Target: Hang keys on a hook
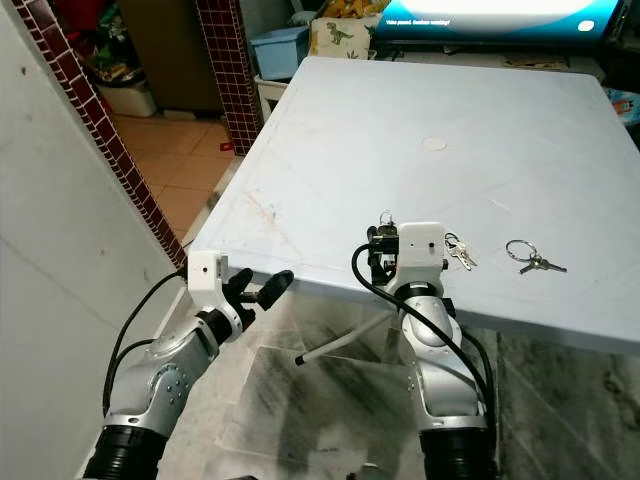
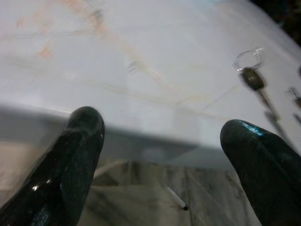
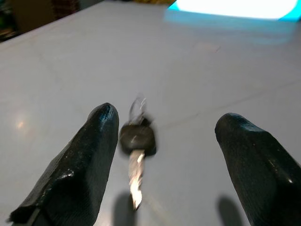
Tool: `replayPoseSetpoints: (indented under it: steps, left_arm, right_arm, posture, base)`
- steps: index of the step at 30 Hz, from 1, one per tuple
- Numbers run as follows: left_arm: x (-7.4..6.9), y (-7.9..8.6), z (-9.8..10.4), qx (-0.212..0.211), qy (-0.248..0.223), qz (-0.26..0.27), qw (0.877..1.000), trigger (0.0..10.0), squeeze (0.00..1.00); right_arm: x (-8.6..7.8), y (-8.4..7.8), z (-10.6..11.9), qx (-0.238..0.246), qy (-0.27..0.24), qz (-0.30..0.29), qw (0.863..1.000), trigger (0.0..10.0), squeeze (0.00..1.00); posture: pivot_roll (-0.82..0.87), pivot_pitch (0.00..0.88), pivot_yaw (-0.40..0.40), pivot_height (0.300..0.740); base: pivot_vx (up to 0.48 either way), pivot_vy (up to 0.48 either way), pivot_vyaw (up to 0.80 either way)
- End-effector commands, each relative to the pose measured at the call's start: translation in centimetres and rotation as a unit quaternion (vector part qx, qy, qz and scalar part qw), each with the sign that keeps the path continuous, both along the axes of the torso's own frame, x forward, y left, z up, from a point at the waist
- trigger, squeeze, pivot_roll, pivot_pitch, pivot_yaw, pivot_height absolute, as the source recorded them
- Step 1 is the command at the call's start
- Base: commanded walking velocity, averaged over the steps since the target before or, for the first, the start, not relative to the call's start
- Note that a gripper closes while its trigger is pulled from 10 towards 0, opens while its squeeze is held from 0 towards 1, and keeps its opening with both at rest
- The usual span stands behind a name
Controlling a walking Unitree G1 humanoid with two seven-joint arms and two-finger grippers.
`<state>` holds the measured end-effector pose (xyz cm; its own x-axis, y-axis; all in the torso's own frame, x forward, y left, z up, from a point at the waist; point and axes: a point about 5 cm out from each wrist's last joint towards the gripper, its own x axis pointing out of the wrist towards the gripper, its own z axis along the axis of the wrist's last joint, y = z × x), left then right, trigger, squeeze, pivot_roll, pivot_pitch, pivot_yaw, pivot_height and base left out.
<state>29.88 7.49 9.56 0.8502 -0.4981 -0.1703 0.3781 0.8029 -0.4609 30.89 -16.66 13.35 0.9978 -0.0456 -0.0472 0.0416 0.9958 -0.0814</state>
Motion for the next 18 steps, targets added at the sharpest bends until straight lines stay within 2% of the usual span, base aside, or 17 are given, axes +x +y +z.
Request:
replayPoseSetpoints:
  steps: [1,4,11,15,18]
  left_arm:
    - [0.1,0.3,0.3,0.005,-0.008,0.005,1.000,10.0,0.00]
    - [0.1,0.2,0.3,0.007,-0.007,0.005,1.000,10.0,0.00]
    - [0.1,-0.1,1.2,-0.021,-0.030,0.002,0.999,10.0,0.00]
    - [0.0,-0.4,2.0,-0.024,-0.067,-0.012,0.997,10.0,0.00]
    - [-0.2,-0.3,2.2,-0.014,-0.088,-0.013,0.996,10.0,0.00]
  right_arm:
    - [0.1,0.7,0.4,0.006,-0.009,0.006,1.000,10.0,0.00]
    - [0.2,0.6,0.5,0.001,-0.011,0.002,1.000,10.0,0.00]
    - [0.2,0.3,0.4,0.002,-0.012,-0.003,1.000,10.0,0.00]
    - [0.1,-0.2,0.4,-0.008,-0.012,-0.018,1.000,10.0,0.00]
    - [-0.2,-1.1,0.2,-0.024,-0.011,-0.042,0.999,10.0,0.00]
  posture:
    - [-0.06,0.120,0.052,0.740]
    - [-0.06,0.119,0.052,0.740]
    - [-0.06,0.121,0.052,0.740]
    - [-0.06,0.122,0.054,0.740]
    - [-0.06,0.123,0.054,0.740]
  base:
    - [0.000,0.000,0.00]
    - [0.000,0.000,0.00]
    - [0.000,0.000,0.00]
    - [0.000,0.000,0.00]
    - [0.000,0.000,0.00]
